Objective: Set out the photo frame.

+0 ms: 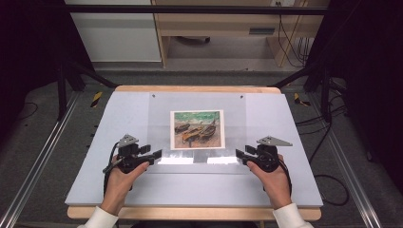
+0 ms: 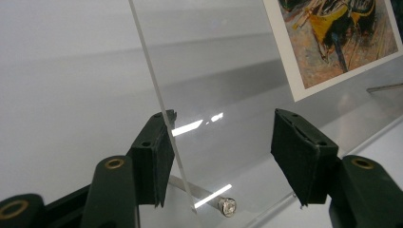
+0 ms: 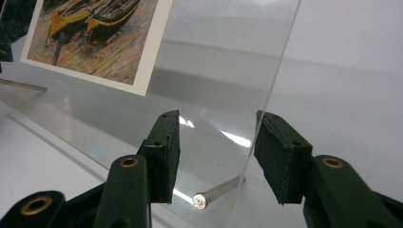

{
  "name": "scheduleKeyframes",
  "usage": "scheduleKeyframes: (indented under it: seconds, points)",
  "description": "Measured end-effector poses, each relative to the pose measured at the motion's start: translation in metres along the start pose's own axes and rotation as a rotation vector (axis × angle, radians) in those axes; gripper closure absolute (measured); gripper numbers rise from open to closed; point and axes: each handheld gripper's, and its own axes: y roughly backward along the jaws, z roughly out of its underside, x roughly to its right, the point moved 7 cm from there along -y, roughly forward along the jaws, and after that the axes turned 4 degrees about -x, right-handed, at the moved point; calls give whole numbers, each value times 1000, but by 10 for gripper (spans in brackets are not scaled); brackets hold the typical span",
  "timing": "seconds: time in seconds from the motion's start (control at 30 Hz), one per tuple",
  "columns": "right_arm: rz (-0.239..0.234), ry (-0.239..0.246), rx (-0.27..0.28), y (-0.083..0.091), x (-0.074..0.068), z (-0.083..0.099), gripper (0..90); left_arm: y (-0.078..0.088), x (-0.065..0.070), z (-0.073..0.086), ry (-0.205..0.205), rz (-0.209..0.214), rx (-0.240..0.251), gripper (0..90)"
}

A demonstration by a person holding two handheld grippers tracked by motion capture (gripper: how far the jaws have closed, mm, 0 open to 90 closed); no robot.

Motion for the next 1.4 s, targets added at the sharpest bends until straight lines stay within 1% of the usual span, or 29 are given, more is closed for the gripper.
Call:
scheduleKeyframes:
  seconds: [0.33, 0.4, 0.57, 0.87, 0.97, 1.2, 1.37, 1.4]
  points:
    - [9, 4, 2, 2, -2, 2, 534, 2, 1, 2, -12, -3, -3, 419]
    - [14, 18, 1, 3, -2, 3, 540, 3, 1, 3, -13, -4, -2, 425]
    - [15, 15, 1, 4, -3, 4, 548, 4, 2, 4, -18, -10, -5, 428]
    - [20, 31, 0, 7, -4, 7, 570, 7, 3, 7, -27, -14, -4, 451]
    - [22, 29, -3, 8, -5, 8, 576, 7, 4, 8, -32, -17, -6, 455]
    - [31, 47, -3, 10, -6, 11, 591, 9, 5, 10, -41, -26, -8, 465]
    - [34, 50, -4, 11, -6, 12, 599, 10, 6, 12, -40, -26, -9, 479]
    - [34, 49, -6, 12, -7, 13, 605, 10, 5, 12, -46, -28, -11, 482]
